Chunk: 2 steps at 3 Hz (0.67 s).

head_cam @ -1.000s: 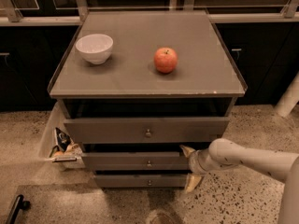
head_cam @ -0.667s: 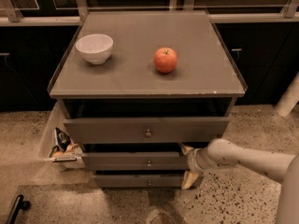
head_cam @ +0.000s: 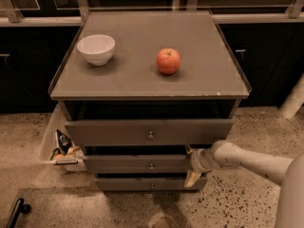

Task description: Open middle drawer

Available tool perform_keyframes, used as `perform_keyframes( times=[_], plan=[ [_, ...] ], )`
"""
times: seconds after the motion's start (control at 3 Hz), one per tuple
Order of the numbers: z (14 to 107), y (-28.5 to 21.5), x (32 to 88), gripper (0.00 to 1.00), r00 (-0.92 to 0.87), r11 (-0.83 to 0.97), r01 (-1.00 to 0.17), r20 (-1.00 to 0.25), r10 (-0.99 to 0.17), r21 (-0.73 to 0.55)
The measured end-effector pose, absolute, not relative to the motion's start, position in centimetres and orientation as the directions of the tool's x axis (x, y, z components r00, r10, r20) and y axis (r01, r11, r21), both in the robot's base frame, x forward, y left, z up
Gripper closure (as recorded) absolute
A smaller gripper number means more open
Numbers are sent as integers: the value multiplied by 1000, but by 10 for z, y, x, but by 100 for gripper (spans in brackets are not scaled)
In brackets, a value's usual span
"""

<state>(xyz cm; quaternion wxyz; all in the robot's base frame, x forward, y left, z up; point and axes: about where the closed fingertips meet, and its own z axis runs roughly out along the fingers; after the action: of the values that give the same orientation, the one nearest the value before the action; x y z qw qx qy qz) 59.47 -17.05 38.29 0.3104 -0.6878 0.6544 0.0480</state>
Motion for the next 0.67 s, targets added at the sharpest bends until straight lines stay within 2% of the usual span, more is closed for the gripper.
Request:
perform_keyframes(
  times=[0.33,0.67],
  plan=[
    [383,-171,596,18,139,50,-930,-473,-870,-365],
    [383,-171,596,42,139,50,-930,-473,-870,-365]
  ],
)
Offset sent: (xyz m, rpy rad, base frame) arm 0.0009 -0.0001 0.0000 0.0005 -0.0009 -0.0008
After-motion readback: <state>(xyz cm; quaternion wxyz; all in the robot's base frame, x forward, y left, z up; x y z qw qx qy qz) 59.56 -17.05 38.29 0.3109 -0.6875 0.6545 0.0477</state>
